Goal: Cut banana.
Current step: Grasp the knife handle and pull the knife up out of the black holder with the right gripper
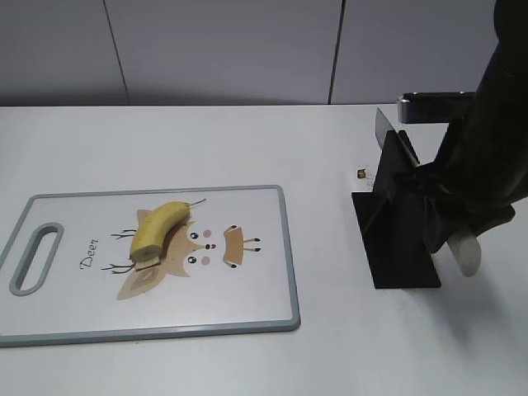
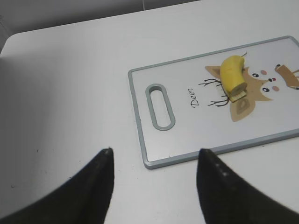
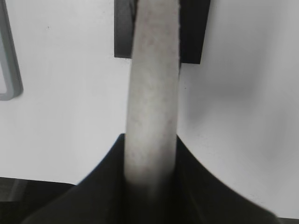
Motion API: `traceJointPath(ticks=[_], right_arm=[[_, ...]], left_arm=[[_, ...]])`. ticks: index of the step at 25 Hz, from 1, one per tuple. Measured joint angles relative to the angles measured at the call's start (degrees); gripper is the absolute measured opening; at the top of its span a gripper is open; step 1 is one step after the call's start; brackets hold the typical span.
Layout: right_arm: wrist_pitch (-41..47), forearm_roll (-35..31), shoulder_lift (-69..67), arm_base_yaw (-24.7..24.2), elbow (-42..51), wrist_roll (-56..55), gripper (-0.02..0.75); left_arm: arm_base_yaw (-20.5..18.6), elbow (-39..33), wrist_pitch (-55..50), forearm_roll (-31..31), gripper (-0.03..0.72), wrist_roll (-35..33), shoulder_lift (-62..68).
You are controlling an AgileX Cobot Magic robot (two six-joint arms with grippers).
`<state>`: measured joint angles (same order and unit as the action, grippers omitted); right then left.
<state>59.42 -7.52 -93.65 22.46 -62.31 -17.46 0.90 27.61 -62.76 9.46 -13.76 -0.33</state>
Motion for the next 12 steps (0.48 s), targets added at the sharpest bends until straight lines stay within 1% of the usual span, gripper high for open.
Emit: traceJointPath(ticks=[7,12], right_arm=[[-0.7,0.5,5.4,0.0,0.0,-1.3,0.165],[-1.4,2.5,9.2,0.1,0.0,-1.7,0.162]], left_arm=[[0.0,0.0,0.0,0.0,0.551,0.0,0.0],[0.0,0.0,0.0,0.0,0.551,0.0,0.0]])
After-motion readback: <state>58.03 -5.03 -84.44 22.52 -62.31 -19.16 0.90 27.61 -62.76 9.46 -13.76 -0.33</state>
